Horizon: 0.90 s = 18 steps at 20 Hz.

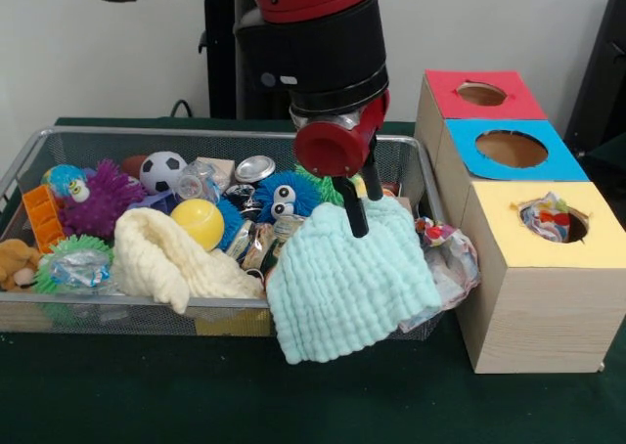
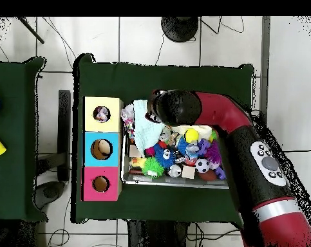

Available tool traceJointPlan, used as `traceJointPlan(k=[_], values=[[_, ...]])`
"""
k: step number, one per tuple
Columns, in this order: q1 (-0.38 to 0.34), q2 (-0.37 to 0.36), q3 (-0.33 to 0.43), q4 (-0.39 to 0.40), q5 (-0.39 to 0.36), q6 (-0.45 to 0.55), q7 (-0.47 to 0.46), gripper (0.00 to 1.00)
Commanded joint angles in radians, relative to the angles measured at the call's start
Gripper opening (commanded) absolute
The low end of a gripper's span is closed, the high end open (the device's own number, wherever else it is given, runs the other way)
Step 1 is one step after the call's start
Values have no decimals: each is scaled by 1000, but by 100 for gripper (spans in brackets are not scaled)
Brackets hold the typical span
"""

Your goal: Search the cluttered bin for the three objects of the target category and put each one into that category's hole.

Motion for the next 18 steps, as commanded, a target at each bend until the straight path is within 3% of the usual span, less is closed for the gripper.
traceJointPlan(k=[1, 9, 18], values=[[23, 42, -92, 50, 36, -135, 361, 100], [57, 81, -106, 72, 42, -213, 364, 100], [31, 129, -41, 97, 57, -159, 227, 100]])
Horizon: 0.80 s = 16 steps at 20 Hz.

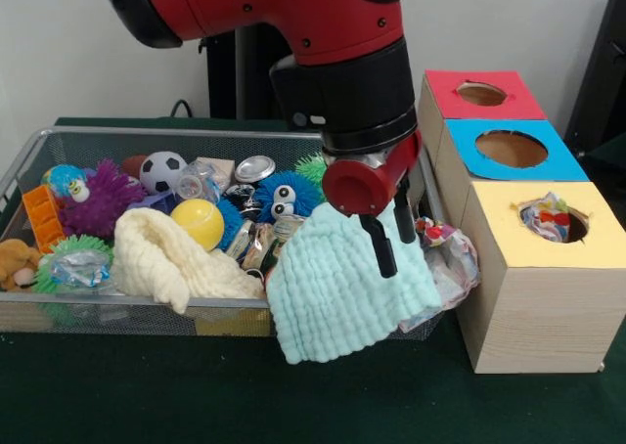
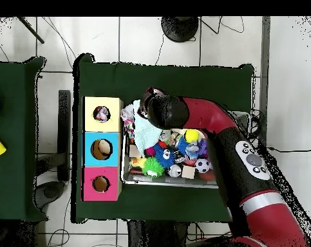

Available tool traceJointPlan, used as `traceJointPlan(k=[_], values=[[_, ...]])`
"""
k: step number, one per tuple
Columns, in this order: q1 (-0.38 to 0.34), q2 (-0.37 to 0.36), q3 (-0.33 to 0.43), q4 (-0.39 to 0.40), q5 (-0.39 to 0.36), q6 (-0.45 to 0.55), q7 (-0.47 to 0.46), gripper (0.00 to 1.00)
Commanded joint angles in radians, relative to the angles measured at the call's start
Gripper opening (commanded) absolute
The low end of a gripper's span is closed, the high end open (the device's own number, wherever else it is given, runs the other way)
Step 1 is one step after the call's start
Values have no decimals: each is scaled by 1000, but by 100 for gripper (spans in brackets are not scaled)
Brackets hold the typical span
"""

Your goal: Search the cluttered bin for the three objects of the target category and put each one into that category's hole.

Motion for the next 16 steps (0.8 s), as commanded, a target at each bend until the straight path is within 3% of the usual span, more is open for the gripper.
traceJointPlan(k=[1, 9, 16], values=[[-15, 74, -3, 78, 26, 48, 159, 100], [-36, 102, 40, 107, 20, 105, 73, 100], [-22, 93, 37, 120, 36, 153, 91, 100]])
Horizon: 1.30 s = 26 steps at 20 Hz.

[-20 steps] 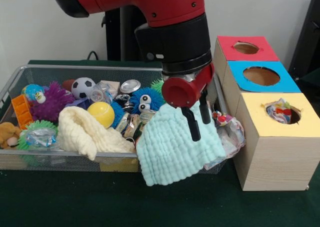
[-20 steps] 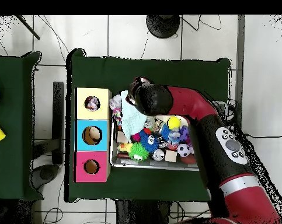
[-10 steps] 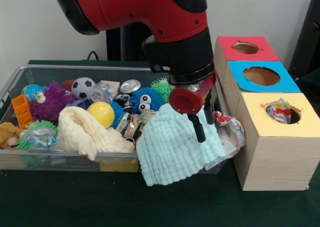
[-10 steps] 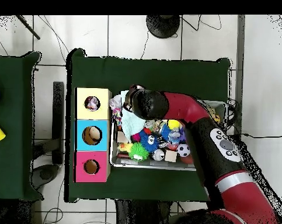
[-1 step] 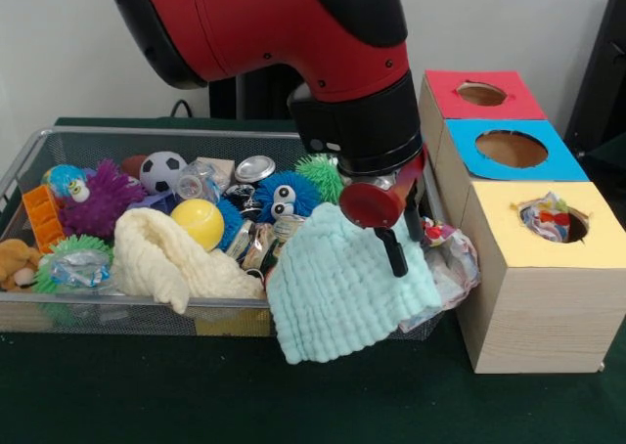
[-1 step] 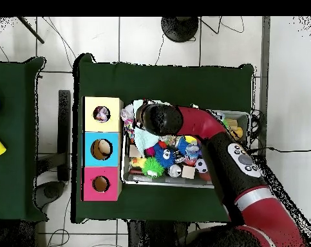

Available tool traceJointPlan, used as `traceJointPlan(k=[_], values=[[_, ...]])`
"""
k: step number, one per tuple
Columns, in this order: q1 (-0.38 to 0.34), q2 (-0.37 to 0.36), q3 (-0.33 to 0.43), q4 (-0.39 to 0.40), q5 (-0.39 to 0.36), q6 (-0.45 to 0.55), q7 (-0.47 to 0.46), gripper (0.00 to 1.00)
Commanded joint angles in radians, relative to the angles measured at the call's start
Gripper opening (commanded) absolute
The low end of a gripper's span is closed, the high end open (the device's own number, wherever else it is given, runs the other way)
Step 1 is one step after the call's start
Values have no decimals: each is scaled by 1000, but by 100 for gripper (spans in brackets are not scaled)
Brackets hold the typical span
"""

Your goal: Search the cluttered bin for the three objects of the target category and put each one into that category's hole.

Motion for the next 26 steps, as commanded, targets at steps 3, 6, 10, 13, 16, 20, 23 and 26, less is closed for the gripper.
traceJointPlan(k=[3, 6, 10, 13, 16, 20, 23, 26], values=[[-15, 35, 35, 83, 38, 133, 102, 100], [-9, 31, 32, 91, 34, 125, 113, 100], [0, 1, 17, 105, 43, 144, 141, 100], [0, -2, 28, 119, 44, 134, 137, 100], [4, 16, 37, 121, 51, 115, 140, 100], [12, 36, 51, 129, 56, 94, 133, 100], [20, 48, 51, 127, 62, 80, 141, 100], [22, 54, 51, 125, 63, 69, 141, 100]])
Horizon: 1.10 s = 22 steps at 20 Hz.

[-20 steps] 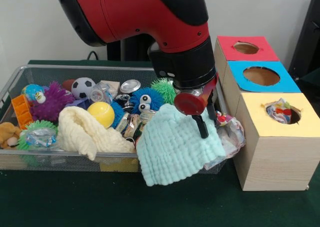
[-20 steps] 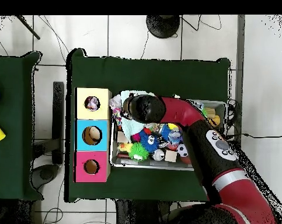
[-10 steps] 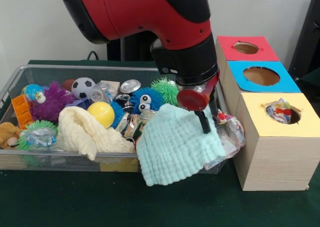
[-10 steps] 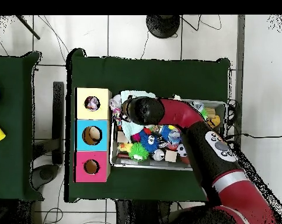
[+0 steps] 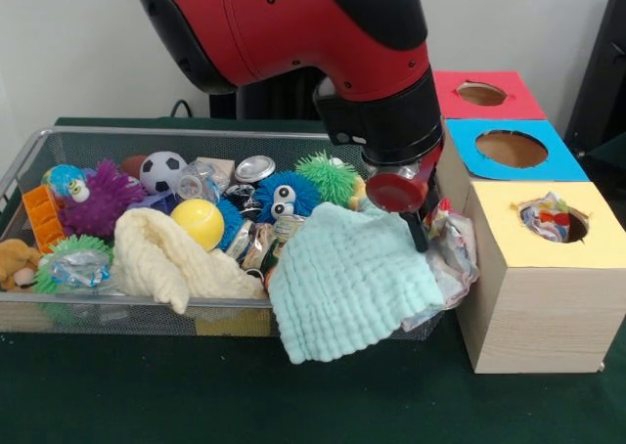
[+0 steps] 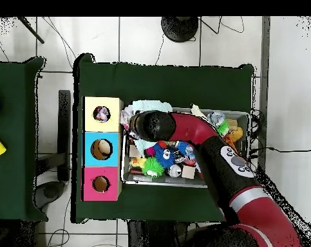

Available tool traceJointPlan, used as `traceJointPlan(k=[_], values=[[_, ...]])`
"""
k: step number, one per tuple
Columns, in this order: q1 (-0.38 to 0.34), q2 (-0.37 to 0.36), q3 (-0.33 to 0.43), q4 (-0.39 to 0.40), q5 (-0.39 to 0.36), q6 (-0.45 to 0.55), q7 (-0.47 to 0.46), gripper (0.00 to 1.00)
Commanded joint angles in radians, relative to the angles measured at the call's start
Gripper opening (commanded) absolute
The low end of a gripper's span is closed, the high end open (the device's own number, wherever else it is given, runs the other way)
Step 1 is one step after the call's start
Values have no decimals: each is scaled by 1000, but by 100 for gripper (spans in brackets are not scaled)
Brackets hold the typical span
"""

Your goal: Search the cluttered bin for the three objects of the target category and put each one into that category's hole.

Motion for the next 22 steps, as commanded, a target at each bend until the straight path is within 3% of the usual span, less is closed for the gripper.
traceJointPlan(k=[1, 13, 19, 20, 22], values=[[9, 54, 49, 61, 33, 37, 137, 100], [-1, 103, 102, 59, 30, -29, 131, 100], [-37, 147, 172, 66, 14, -46, 57, 100], [-44, 153, 176, 68, 35, -46, 99, 0], [-49, 155, 182, 64, 19, -56, 80, 0]])
